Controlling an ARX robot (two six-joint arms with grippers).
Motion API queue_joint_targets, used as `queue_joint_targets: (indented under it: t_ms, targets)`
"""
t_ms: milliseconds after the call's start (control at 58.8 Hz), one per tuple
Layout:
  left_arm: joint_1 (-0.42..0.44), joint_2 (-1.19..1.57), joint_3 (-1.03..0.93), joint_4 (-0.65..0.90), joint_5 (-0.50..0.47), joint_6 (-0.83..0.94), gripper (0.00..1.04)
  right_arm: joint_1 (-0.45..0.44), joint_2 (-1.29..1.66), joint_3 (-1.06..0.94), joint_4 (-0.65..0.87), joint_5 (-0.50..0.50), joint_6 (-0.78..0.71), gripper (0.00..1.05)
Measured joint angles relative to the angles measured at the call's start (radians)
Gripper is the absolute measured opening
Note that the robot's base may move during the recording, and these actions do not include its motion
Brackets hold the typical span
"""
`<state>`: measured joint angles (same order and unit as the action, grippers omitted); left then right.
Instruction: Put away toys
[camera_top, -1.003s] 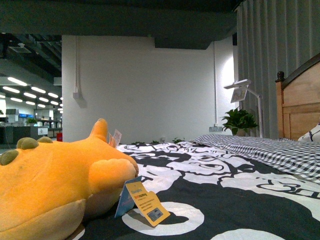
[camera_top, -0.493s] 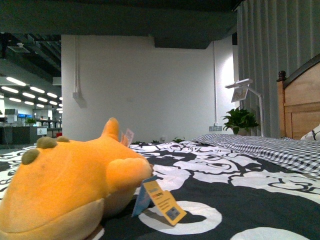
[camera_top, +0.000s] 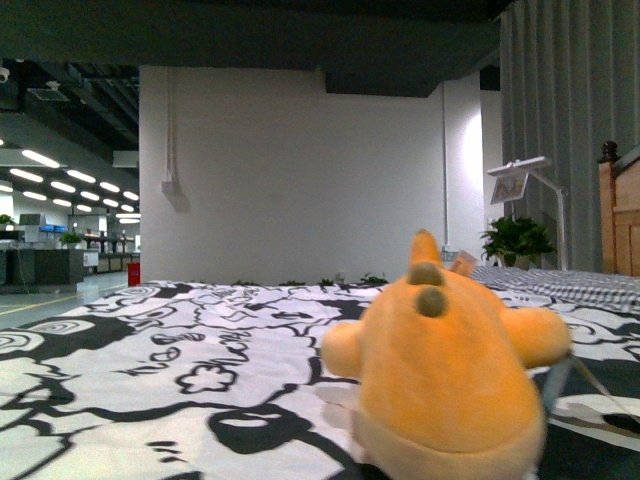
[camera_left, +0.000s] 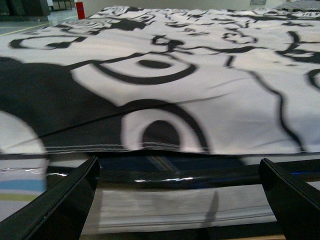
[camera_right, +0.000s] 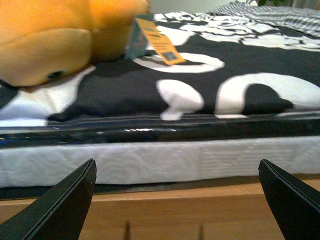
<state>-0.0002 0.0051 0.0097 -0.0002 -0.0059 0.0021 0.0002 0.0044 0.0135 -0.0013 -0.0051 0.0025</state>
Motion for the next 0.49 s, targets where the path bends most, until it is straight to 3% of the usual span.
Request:
queue_joint_targets:
  t_ms: [493]
  targets:
    - [0.000, -0.001, 0.000, 0.000, 0.002, 0.000, 0.99, 0.000, 0.000, 0.000, 0.000, 0.001, 0.000, 0.98]
